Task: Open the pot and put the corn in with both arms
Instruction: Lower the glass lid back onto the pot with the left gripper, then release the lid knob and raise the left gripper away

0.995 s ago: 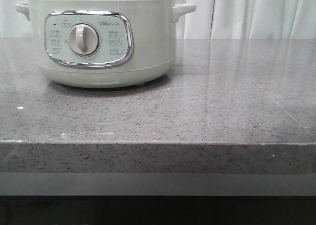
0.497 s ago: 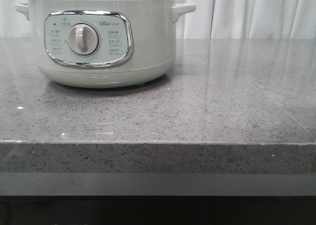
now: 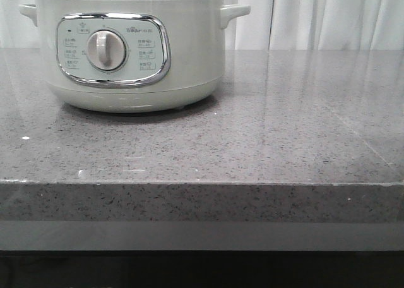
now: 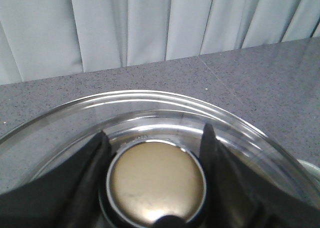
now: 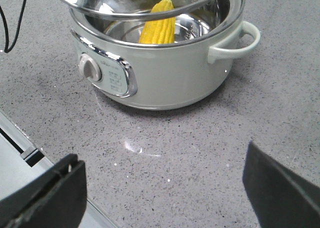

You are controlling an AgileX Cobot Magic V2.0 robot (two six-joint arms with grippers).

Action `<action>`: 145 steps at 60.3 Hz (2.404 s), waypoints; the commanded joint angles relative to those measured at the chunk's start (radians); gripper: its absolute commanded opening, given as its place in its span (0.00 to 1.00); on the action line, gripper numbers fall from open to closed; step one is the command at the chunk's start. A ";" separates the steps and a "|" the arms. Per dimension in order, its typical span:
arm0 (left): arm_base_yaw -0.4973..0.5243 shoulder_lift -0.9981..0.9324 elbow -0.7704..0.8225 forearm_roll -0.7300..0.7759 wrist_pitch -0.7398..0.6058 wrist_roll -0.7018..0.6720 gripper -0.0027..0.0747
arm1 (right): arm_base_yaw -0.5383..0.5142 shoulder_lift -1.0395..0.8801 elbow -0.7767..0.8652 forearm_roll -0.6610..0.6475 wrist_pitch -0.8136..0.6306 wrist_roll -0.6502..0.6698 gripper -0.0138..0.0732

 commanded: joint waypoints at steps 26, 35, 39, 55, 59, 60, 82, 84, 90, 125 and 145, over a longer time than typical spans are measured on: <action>-0.020 -0.050 -0.051 -0.014 -0.144 -0.001 0.32 | -0.002 -0.006 -0.027 -0.002 -0.073 -0.007 0.90; -0.035 -0.049 -0.051 -0.014 -0.145 -0.001 0.32 | -0.002 -0.006 -0.027 -0.002 -0.073 -0.007 0.90; -0.035 -0.043 -0.051 -0.014 -0.145 -0.001 0.32 | -0.002 -0.006 -0.027 -0.002 -0.073 -0.007 0.90; -0.039 -0.003 -0.051 -0.016 -0.144 -0.001 0.32 | -0.002 -0.006 -0.027 -0.002 -0.073 -0.007 0.90; -0.039 0.004 -0.051 -0.016 -0.143 -0.001 0.32 | -0.002 -0.006 -0.027 -0.002 -0.073 -0.007 0.90; -0.039 0.006 -0.051 -0.016 -0.143 -0.001 0.32 | -0.002 -0.006 -0.027 -0.002 -0.073 -0.007 0.90; -0.039 0.008 -0.051 -0.022 -0.138 -0.001 0.32 | -0.002 -0.006 -0.027 -0.002 -0.073 -0.007 0.90; -0.039 0.008 -0.051 -0.027 -0.138 -0.001 0.32 | -0.002 -0.006 -0.027 -0.002 -0.073 -0.007 0.90; -0.039 0.008 -0.051 -0.027 -0.136 -0.001 0.32 | -0.002 -0.006 -0.027 -0.002 -0.073 -0.007 0.90; -0.039 0.031 -0.051 -0.041 -0.123 -0.005 0.37 | -0.002 -0.006 -0.027 -0.002 -0.073 -0.007 0.90; -0.039 -0.017 -0.051 -0.041 -0.083 -0.005 0.74 | -0.002 -0.006 -0.027 -0.002 -0.073 -0.007 0.90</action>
